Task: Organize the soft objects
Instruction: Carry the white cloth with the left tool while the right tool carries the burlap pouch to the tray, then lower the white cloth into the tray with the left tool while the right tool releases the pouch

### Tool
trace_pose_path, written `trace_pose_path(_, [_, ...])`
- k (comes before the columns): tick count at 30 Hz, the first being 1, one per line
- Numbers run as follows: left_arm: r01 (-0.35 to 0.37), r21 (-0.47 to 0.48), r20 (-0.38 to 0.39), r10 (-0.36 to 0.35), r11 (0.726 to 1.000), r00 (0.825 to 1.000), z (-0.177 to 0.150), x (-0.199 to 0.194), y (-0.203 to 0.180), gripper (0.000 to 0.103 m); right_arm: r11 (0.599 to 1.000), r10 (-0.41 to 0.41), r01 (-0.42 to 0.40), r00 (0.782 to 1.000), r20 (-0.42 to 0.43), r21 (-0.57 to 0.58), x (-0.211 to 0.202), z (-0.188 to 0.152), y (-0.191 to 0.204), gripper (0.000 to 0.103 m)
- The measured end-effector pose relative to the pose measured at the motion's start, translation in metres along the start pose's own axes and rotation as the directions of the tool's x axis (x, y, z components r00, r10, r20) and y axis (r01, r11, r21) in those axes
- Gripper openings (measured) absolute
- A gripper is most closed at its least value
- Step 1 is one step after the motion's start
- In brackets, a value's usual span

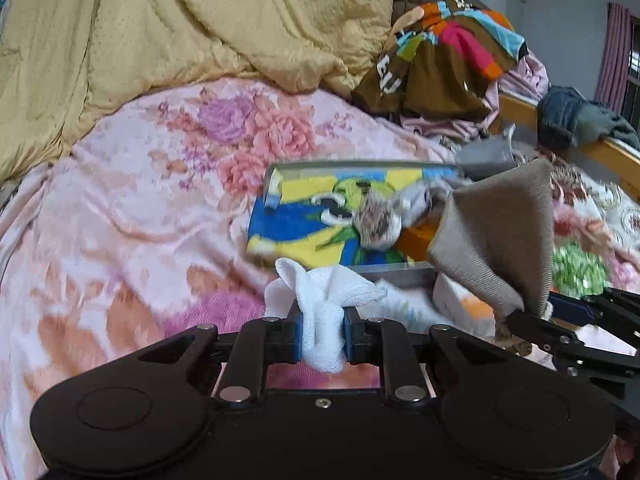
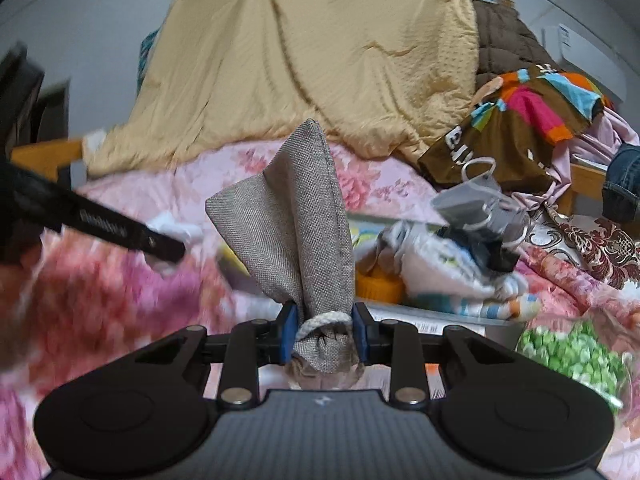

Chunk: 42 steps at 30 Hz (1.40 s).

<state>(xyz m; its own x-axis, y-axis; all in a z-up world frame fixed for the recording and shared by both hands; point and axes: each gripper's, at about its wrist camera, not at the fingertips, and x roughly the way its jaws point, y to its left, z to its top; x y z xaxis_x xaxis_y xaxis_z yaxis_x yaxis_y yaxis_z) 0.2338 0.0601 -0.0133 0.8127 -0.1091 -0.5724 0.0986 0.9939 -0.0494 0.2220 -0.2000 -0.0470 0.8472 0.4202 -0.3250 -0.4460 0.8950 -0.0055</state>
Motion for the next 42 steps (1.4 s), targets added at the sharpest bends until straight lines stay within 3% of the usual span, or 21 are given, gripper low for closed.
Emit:
trace_pose_path(7, [-0.022,-0.032,0.073,0.024,0.999,0.997,0.048,0.044,-0.022,0.020,0.998,0.040,-0.040,0.999,0.002,0.055,0.052,0.060,-0.037,0.033])
trace_pose_path(13, [-0.062,-0.106,0.069,0.070,0.992,0.995,0.083,0.095,-0.035,0.020,0.993,0.034,-0.030,0.999,-0.038,0.113,0.101,0.088,-0.063,0.033])
trace_pose_path(17, [-0.099,-0.133,0.016,0.102,0.986,0.995,0.089,0.124,-0.036,0.020,0.978,0.043,-0.031,0.998,-0.056,0.205,0.119,0.087,-0.083,0.033])
trace_pose_path(22, [-0.131,-0.114,-0.035,0.128,0.985,0.991,0.092,0.148,-0.037,0.021,0.970,0.046,-0.014,0.991,-0.125,0.243,0.131,0.078,-0.096,0.033])
trace_pose_path(27, [-0.137,-0.119,-0.088,0.127,0.983,0.988,0.079,0.159,-0.037,0.021,0.963,0.034,0.004,0.990,-0.138,0.269,0.129,0.074,-0.104,0.034])
trace_pose_path(42, [-0.129,-0.145,-0.171,0.103,0.981,0.980,0.067,0.171,-0.031,0.022,0.969,0.024,0.020,0.984,-0.174,0.248,0.134,0.074,-0.105,0.041])
